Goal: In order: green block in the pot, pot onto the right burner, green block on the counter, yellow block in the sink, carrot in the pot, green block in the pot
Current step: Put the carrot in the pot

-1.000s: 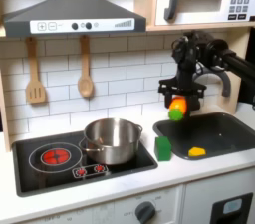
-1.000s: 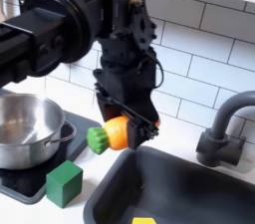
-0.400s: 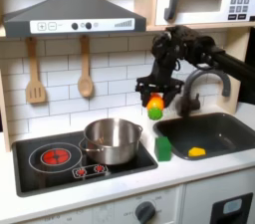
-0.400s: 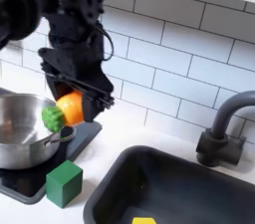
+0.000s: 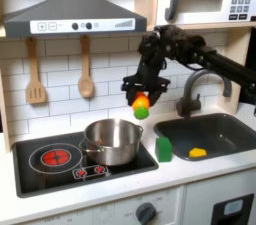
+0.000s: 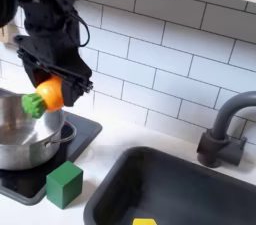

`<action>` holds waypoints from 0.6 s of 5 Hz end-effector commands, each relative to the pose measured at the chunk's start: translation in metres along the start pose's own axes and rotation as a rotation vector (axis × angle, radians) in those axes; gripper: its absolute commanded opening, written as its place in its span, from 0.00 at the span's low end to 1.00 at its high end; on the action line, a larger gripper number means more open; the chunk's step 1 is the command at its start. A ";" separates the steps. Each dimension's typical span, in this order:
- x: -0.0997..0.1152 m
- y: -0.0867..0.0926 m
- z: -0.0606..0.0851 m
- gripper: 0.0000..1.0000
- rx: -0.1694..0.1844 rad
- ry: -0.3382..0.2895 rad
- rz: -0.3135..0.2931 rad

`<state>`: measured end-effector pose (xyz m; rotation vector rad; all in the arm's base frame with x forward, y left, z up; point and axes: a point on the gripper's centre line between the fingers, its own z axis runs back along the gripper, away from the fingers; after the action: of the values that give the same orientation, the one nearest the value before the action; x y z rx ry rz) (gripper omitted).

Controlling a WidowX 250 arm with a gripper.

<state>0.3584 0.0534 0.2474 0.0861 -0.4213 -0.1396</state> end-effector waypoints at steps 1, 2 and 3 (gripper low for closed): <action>-0.014 0.036 -0.001 0.00 0.052 0.012 0.071; -0.017 0.045 -0.006 0.00 0.068 0.019 0.087; -0.023 0.049 -0.013 0.00 0.075 0.025 0.100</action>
<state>0.3486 0.1054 0.2321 0.1423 -0.4056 -0.0253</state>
